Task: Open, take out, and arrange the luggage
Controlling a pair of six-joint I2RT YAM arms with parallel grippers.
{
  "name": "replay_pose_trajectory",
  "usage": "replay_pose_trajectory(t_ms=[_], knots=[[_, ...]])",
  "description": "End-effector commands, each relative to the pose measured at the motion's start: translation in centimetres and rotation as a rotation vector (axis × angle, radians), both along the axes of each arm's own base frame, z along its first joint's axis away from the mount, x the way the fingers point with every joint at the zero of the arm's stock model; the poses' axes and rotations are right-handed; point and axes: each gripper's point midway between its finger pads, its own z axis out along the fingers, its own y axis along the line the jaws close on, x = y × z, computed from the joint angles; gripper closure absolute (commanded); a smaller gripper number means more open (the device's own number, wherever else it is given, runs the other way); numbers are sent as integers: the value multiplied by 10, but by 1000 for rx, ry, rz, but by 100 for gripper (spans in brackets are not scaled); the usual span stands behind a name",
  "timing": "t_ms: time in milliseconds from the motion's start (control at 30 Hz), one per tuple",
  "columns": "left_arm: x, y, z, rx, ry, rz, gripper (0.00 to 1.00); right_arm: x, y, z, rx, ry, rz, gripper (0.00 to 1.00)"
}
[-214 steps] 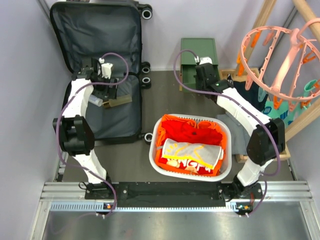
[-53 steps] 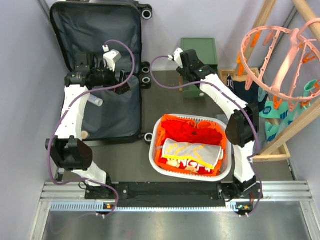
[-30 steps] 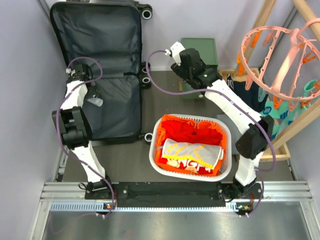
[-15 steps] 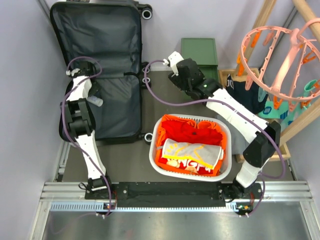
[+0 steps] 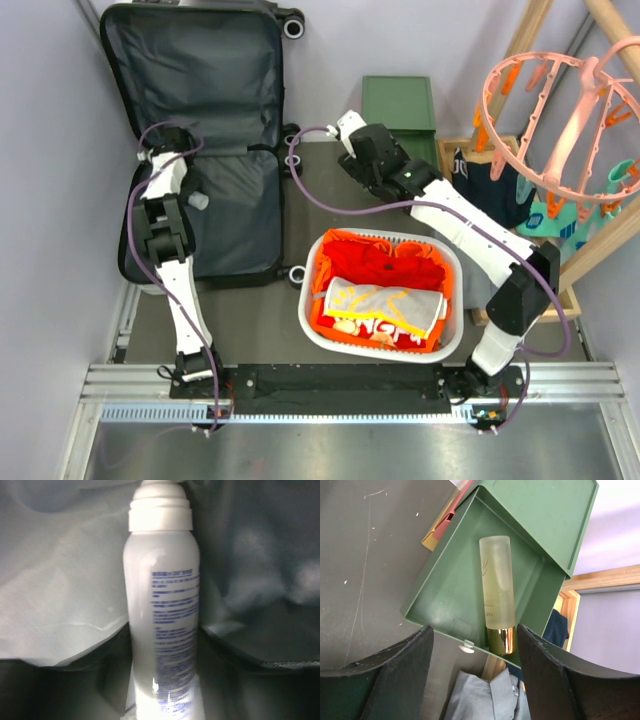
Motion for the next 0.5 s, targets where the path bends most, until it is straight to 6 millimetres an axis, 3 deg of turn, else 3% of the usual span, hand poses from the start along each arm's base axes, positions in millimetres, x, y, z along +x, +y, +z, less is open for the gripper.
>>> replay_pose_trajectory(t_ms=[0,33,100,233,267,300,367,400,433,467], knots=[[-24,6,-27,-101,83,32,82,-10,0,28,72,-60,2,33],[-28,7,-27,-141,78,34,92,-11,1,29,78,-60,8,33],[-37,0,-17,-207,66,5,99,-13,3,30,84,-60,18,33],[-53,-23,20,-312,16,-133,100,-23,16,39,151,-62,76,33],[-54,-40,25,-378,-15,-198,100,-25,20,42,172,-63,92,33],[-53,-46,55,-368,-79,-252,100,-28,30,44,207,-54,136,33],[-58,-55,75,-357,-121,-357,100,-34,40,57,294,-64,177,32],[-60,-59,106,-322,-183,-403,100,-40,52,60,350,-46,229,32],[-64,-60,118,-292,-206,-460,100,-43,58,64,382,-41,257,32],[-68,-69,142,-272,-274,-523,100,-47,62,74,426,-53,283,32]])
